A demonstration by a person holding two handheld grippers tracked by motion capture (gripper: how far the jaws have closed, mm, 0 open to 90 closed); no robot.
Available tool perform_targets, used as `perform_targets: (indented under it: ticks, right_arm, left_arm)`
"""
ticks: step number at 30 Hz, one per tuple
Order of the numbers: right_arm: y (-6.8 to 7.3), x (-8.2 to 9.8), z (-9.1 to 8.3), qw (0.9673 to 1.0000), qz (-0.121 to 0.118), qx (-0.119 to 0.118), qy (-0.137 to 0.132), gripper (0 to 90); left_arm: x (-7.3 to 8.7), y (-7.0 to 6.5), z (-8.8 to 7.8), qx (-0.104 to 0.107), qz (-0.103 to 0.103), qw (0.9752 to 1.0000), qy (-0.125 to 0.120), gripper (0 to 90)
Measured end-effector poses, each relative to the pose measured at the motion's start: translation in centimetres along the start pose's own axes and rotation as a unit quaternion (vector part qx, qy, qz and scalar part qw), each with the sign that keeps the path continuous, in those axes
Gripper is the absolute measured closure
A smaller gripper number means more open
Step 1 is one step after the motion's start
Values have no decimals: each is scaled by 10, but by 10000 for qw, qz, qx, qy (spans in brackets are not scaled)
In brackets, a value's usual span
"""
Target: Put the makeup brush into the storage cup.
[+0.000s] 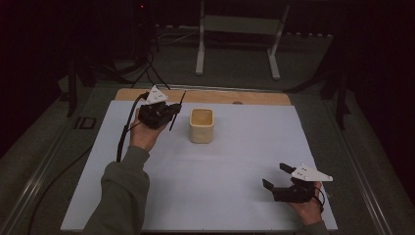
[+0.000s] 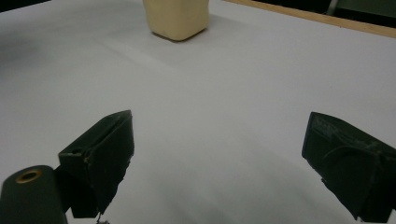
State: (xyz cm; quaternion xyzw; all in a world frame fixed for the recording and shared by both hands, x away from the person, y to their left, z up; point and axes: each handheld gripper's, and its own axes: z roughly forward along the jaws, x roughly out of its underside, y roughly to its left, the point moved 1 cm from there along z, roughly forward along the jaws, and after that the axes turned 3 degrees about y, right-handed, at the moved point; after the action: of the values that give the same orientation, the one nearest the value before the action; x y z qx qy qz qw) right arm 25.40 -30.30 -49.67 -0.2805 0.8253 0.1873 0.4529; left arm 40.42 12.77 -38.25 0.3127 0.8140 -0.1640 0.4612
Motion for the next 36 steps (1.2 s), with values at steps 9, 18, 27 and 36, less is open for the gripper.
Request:
perform_targets:
  ticks: [9,18,27,36]
  right_arm:
    - [0,0,0,10000,-3,-4,-1,90]
    - [0,0,-1,10000,3,-7,-14,90]
    - [0,0,-1,10000,3,-13,-16,90]
    - [0,0,0,10000,12,-16,-16,90]
  left_arm:
    - [-7,-4,4,55,13,9999,-84,868]
    - [-15,-8,10,113,47,9998,-143,868]
    - [-25,-13,13,132,149,9997,-156,868]
    - [-32,-19,21,199,158,9995,-211,868]
